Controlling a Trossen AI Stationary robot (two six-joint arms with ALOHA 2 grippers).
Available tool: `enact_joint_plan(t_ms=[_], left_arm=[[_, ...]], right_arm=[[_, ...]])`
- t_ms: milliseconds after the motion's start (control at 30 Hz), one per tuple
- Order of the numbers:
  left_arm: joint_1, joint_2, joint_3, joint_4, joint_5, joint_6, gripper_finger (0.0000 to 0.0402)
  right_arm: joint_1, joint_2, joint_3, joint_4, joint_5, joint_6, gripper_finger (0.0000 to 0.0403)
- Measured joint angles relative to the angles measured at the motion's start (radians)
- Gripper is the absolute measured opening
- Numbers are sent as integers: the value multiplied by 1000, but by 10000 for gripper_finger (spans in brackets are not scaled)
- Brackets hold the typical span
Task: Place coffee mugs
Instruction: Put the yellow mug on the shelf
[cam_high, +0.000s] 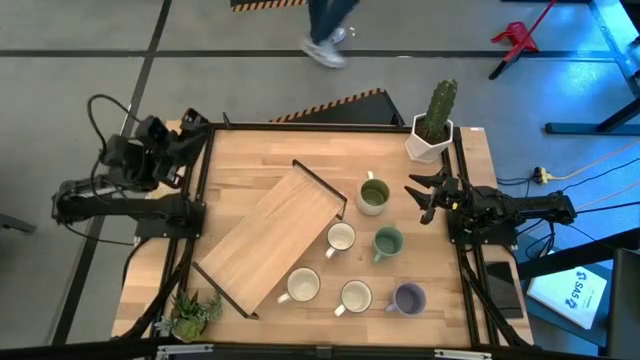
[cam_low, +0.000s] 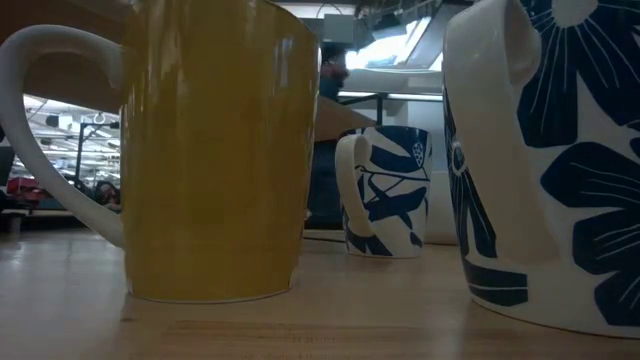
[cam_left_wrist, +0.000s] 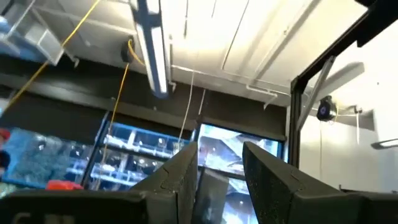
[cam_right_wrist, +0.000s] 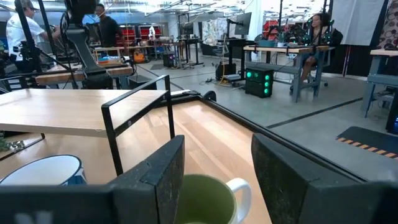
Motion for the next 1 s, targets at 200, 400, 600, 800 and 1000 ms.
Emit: enact_joint_plan(t_ms=[200,400,600,800,1000], left_arm=[[0,144,180,-142,-91,-39,122],[-49,370,404,-635,-20,47,122],[-137,552,557,-923,216,126,151],[-235,661,660,-1213,264,233,200],[-338,760,735,-1361,262,187,227]], right_arm=[[0,0,0,-7,0,0,177],[0,0,0,-7,0,0,177],[0,0,0,-8,-28,1,177],[0,0,1,-14,-45,0,177],[0,0,1,-15,-45,-1,177]])
